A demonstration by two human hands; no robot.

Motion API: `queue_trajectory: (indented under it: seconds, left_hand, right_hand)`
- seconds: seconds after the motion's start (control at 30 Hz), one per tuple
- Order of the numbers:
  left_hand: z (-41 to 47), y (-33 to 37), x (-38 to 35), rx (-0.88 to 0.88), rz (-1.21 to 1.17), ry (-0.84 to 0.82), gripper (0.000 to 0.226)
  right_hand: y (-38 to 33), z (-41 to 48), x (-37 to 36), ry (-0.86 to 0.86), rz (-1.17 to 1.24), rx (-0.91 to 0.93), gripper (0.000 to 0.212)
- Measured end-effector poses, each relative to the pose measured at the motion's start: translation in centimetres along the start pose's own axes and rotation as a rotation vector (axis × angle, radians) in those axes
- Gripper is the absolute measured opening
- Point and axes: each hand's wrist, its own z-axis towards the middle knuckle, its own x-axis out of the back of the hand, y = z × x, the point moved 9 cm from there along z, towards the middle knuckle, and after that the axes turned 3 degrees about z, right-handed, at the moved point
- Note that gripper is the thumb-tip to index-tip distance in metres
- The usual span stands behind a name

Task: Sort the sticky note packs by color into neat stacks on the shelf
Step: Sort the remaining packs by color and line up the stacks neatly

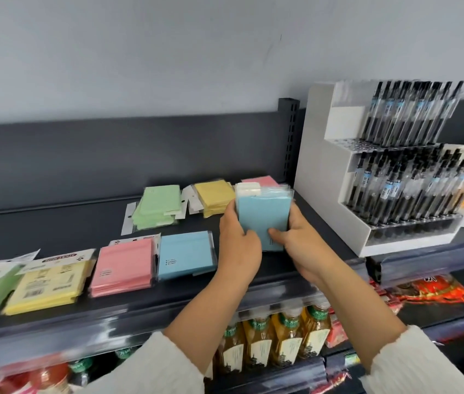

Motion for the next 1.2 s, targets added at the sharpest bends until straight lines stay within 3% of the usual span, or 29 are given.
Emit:
queue_trajectory:
  seconds: [0.2, 0.33, 0.5, 0.6, 0.67, 0.73, 0.83, 0.9, 1.0, 1.2]
  left_hand:
    - [0.0, 0.8, 0.1, -0.047, 0.086, 0.003, 0.063]
    - [0.4, 3.0, 1.1, -0.143, 0.142, -0.051, 0.039]
    - [0.5, 4.1, 2.3, -0.081, 0.071, -0.214, 0.026]
    - [0.8, 4.2, 3.2, -0.087, 0.161, -0.243, 0.011]
    - [1.5, 4.0, 4.7, -0.112, 0.283, -0.223, 0.014]
    - [1.8, 3.3, 5.9, -0.160, 0.573, -0.253, 0.039]
    - [1.4, 0.4, 6.7, -0.137, 1.023, -0.455, 0.079]
    - [1.1, -1.1, 7.3, -0.090, 1.179, -0.558, 0.098]
    - [1.2, -2.4, 7.6, -0.062, 1.206, -0.618, 0.103]
    - [2.2, -3.3, 7.5, -0.114, 1.122, -0.545, 0.095]
  right_hand:
    - [-0.7, -0.4, 0.3, 0.078, -0.041, 0.016, 0.058]
    - [-1.4, -0.7, 0.7, 0.071, 0.108, 0.026, 0.056]
    - [-1.4, -0.4, 0.7, 0.017, 0.269, -0.080, 0.054]
    - [-0.8, -0.3, 0.4, 0.015, 0.311, -0.165, 0.049]
    - [-0.3, -0.3, 0.5, 0.045, 0.345, -0.217, 0.041]
    - [0.0, -0.4, 0.5, 0.059, 0.346, -0.254, 0.032]
    - [0.6, -0.4, 0.1, 0.027, 0.262, -0.293, 0.026]
    - [1.0, -0.2, -0.4, -0.001, 0.202, -0.305, 0.025]
    - [1.3, 0.1, -1.2, 0.006, 0.129, -0.311, 0.029]
    - [1.9, 0.6, -2.0, 0.001, -0.067, -0.304, 0.050]
